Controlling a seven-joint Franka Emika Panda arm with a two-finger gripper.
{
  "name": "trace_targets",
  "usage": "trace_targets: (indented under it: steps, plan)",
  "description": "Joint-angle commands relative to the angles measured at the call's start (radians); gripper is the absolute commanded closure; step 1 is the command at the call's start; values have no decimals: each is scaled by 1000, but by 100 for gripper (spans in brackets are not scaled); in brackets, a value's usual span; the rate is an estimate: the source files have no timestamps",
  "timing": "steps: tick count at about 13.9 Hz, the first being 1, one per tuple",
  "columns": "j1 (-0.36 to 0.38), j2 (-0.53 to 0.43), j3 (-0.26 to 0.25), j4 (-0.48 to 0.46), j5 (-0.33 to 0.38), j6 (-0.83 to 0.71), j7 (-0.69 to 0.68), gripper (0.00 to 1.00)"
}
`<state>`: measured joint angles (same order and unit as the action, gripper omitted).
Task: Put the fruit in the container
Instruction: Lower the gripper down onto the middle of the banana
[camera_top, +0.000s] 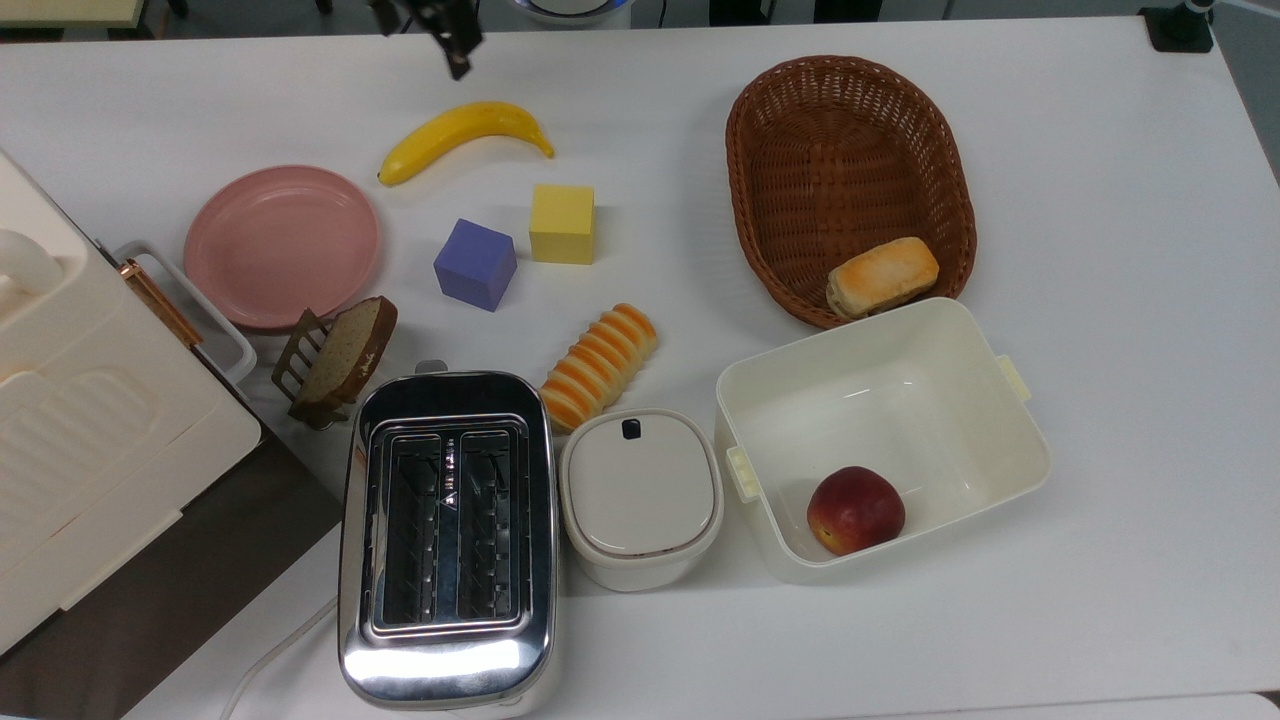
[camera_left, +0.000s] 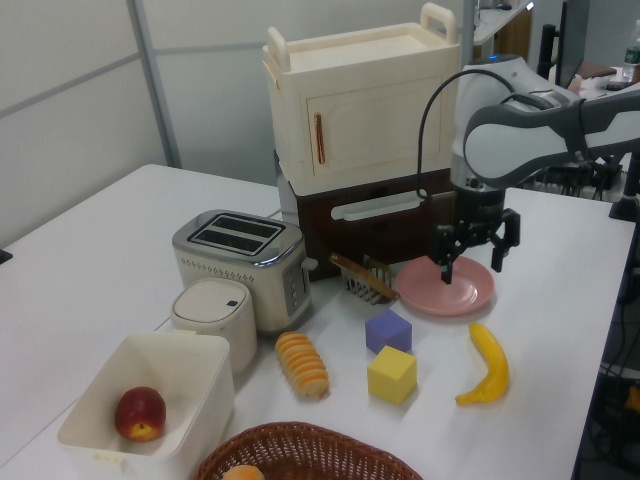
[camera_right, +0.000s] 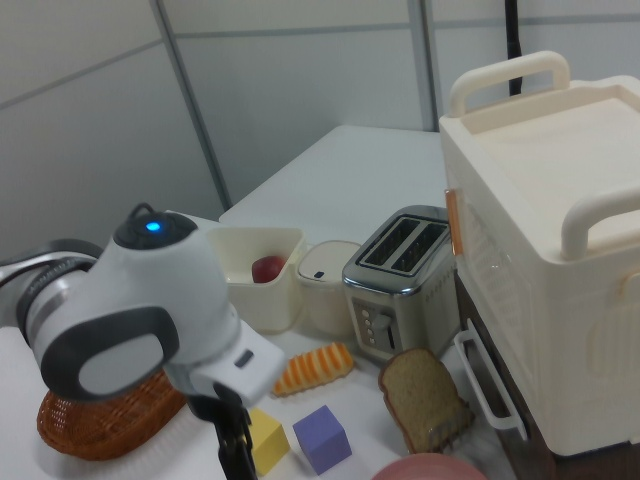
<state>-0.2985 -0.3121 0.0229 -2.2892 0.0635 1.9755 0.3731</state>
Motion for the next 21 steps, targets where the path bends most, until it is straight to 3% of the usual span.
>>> trace_targets:
  steps: [1, 4, 8, 12, 15, 21]
  plan:
    - [-86, -35, 6, -62, 7, 37, 15, 0]
    - [-88, -22, 6, -91, -57, 49, -31, 0]
    - [-79, 43, 12, -88, -71, 77, -40, 0]
    - [-70, 116, 17, -88, -128, 144, -40, 0]
    - [-70, 108, 26, -163, -129, 238, -75, 0]
    - [-37, 44, 26, -225, -128, 250, -105, 0]
